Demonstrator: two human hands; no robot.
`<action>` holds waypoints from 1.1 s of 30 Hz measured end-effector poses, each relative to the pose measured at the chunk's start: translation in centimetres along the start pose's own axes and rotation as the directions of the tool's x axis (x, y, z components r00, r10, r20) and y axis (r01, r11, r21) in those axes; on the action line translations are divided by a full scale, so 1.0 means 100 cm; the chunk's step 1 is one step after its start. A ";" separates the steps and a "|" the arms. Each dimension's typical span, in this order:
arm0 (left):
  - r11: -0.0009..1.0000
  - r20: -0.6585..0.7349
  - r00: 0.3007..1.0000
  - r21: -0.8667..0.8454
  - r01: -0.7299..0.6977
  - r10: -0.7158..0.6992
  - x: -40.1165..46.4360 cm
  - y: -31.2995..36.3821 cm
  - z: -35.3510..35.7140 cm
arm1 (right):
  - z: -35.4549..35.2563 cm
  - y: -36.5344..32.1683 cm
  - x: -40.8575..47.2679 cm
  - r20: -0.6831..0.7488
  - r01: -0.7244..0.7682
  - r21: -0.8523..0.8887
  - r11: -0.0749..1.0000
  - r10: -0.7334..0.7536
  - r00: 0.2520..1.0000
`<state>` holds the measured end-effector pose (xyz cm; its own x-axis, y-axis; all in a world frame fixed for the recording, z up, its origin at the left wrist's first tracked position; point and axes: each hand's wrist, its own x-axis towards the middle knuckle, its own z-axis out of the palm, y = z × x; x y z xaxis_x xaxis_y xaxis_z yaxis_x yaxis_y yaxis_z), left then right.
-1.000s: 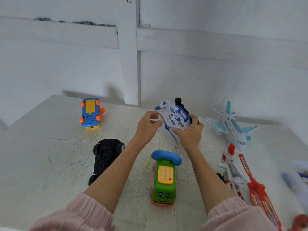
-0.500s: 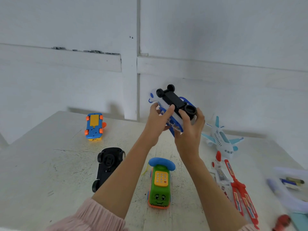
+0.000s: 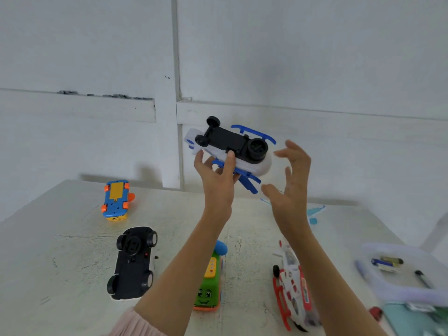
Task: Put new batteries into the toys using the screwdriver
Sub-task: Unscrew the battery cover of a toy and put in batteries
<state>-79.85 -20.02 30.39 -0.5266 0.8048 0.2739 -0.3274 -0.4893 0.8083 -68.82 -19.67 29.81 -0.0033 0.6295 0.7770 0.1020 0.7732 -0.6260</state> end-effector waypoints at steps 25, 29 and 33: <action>0.358 0.585 0.707 0.611 -0.706 0.398 -0.073 0.004 0.099 | -0.206 0.016 0.045 0.066 -0.410 0.380 0.829 0.418 0.906; 0.395 0.686 0.718 0.631 -0.667 0.117 -0.085 0.001 0.123 | -0.225 0.017 0.036 0.154 -0.365 0.285 0.886 0.334 0.930; 0.364 0.710 0.690 0.612 -0.702 0.139 -0.097 -0.021 0.135 | -0.242 0.018 0.035 0.189 -0.337 0.231 0.913 0.298 0.936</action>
<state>-63.46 -22.20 33.06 0.1479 0.7259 0.6718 0.7305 -0.5381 0.4205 -44.61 -17.90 33.00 -0.1605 0.8339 0.5281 -0.1352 0.5114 -0.8486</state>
